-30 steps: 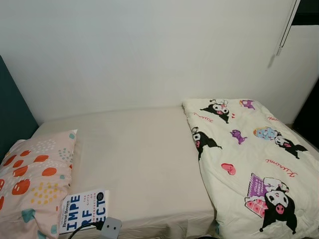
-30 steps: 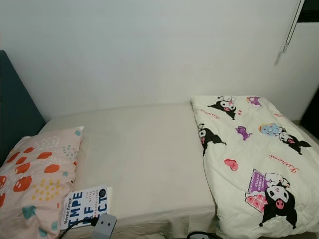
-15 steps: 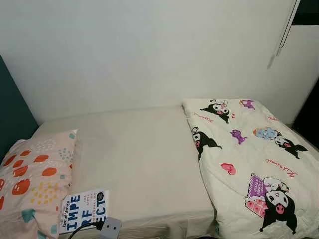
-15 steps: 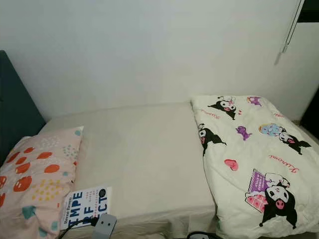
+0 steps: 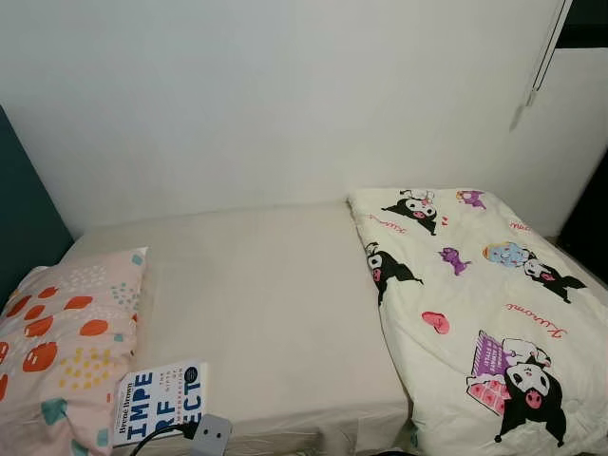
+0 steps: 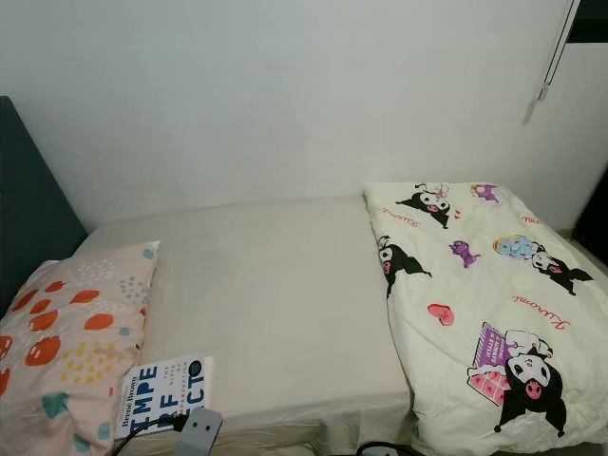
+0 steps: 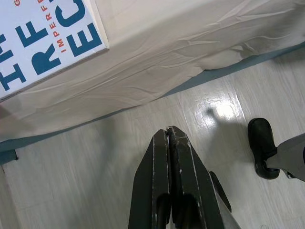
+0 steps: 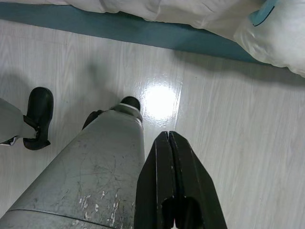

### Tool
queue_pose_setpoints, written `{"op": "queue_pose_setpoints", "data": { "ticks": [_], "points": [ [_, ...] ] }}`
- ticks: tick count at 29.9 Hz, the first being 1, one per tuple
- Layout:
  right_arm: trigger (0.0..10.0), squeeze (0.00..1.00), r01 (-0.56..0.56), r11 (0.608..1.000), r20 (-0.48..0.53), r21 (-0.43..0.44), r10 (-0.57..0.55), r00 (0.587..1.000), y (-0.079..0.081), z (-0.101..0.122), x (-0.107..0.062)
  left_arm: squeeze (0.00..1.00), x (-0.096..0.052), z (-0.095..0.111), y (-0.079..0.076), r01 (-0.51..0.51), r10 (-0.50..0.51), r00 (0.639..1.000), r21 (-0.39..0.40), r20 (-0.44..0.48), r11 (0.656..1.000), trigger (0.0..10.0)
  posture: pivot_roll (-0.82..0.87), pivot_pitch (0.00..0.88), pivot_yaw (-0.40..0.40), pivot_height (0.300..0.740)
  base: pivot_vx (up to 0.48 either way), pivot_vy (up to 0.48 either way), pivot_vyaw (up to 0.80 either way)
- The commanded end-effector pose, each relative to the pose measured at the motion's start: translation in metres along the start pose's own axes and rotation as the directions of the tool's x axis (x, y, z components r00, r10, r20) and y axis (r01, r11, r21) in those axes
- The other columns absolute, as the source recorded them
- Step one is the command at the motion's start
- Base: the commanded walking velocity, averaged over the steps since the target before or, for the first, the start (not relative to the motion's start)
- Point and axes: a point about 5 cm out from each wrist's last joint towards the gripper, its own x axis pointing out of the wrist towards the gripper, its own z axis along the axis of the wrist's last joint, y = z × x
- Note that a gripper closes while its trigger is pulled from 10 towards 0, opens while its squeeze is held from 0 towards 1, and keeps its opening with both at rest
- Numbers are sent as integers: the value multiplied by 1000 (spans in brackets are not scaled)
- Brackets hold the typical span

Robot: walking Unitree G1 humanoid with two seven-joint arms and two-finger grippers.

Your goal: Clean up the room

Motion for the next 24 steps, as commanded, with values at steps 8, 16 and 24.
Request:
{"op": "queue_pose_setpoints", "data": {
  "ticks": [8, 16, 24],
  "points": [
    [10000, 0, -1, 998, 78, 66, -4, 997, 0, 11, 0, 0, 1, 2, 8, -41, 41, 999, -14, 10, 999, 10000, 21, 0, 10, 740, 0, 0, 0],
    [10000, 0, -64, 985, 244, 161, 24, 969, -2, 44, 1, 0, 4, 25, 8, 27, -29, 990, 19, 135, 999, 10000, 15, 0, 20, 740, 0, 0, 0],
    [10000, 0, -153, 946, 447, 287, 8, 894, -1, 83, -5, 0, 3, 42, 30, 1, 13, 973, -61, 231, 998, 10000, 16, 31, 34, 740, 0, 0, 0]
  ]
}}
